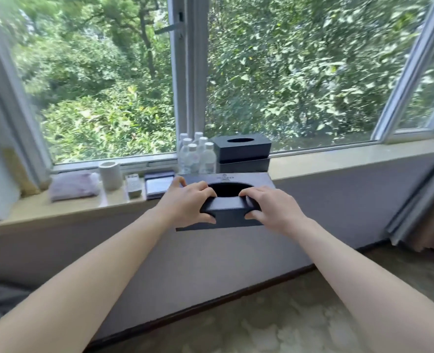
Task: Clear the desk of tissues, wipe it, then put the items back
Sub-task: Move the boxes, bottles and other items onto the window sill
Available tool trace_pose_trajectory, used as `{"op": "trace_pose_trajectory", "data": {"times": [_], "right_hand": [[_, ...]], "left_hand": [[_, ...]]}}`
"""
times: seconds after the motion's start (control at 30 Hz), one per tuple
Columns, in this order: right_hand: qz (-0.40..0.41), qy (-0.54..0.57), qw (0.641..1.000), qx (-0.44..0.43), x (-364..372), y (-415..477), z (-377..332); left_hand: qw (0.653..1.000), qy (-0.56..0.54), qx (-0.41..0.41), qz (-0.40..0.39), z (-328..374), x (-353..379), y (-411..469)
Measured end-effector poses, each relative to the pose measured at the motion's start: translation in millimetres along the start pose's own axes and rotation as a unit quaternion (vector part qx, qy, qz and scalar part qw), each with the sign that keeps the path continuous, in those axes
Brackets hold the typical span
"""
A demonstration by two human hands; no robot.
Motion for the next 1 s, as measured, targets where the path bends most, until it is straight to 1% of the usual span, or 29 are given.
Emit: {"op": "trace_pose_trajectory", "data": {"times": [0.2, 0.4, 0.67, 0.87, 1.0], "right_hand": [[0.002, -0.004, 0.999, 0.042, -15, 43, 87], [0.018, -0.010, 0.999, 0.046, -24, 115, 144], [0.043, -0.015, 0.999, 0.000, -10, 240, 193], [0.033, 0.007, 0.999, -0.027, 11, 323, 217], [0.009, 0.010, 0.999, -0.041, 31, 358, 237]], "left_hand": [[0.999, 0.020, 0.041, 0.026, 22, -12, 107], [0.998, 0.033, 0.041, 0.040, 9, -22, 198], [0.999, 0.020, 0.002, 0.040, -47, -21, 303], [0.999, 0.010, -0.045, 0.004, -88, -7, 370], [0.999, -0.009, -0.053, -0.010, -98, 13, 399]]}}
Point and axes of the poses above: each hand's wrist, its own y-axis towards the middle knuckle, its own x-axis out of the palm, z = x × y, the point moved 3 cm from there along y, towards the middle knuckle, and after that the axes turned 7 degrees about -y, right-handed, at the moved point
